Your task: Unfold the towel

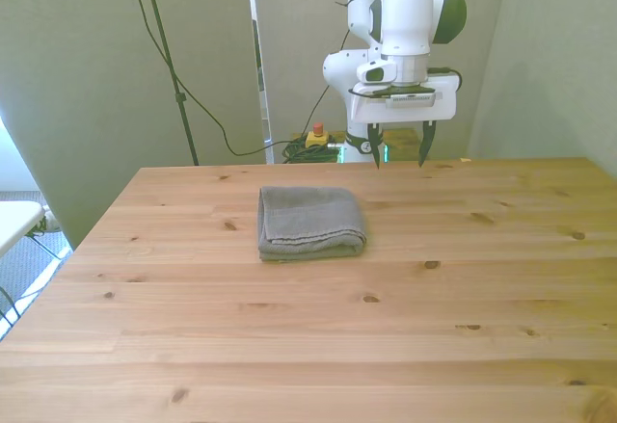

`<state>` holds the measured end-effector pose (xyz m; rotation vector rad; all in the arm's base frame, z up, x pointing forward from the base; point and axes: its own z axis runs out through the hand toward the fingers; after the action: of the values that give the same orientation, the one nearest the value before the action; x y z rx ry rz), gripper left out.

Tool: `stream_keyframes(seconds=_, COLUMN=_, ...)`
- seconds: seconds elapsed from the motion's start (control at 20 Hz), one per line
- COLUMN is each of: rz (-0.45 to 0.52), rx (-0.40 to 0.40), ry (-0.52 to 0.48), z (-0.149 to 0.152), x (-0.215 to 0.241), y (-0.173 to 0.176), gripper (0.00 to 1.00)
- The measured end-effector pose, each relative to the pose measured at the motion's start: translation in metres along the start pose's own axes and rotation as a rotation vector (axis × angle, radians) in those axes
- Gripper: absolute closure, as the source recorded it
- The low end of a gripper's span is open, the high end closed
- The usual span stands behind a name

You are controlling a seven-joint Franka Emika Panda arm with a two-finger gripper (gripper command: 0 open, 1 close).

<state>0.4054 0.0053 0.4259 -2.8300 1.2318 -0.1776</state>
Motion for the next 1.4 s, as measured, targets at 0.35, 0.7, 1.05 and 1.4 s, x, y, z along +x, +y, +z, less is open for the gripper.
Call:
stream_keyframes(seconds=0.35, rz=0.151, rx=0.071, ry=0.018, z=-0.030, x=0.077, y=0.040, gripper=0.00)
stream_keyframes(seconds=0.7, rz=0.341, rx=0.096, ry=-0.027, z=-0.012, x=0.197, y=0.144, gripper=0.00)
stream_keyframes(seconds=1.05, rz=0.349, rx=0.117, ry=-0.082, z=0.021, x=0.223, y=0.175, gripper=0.00)
stream_keyframes(seconds=1.4, rz=0.342, rx=0.132, ry=-0.099, z=0.035, x=0.229, y=0.183, gripper=1.00)
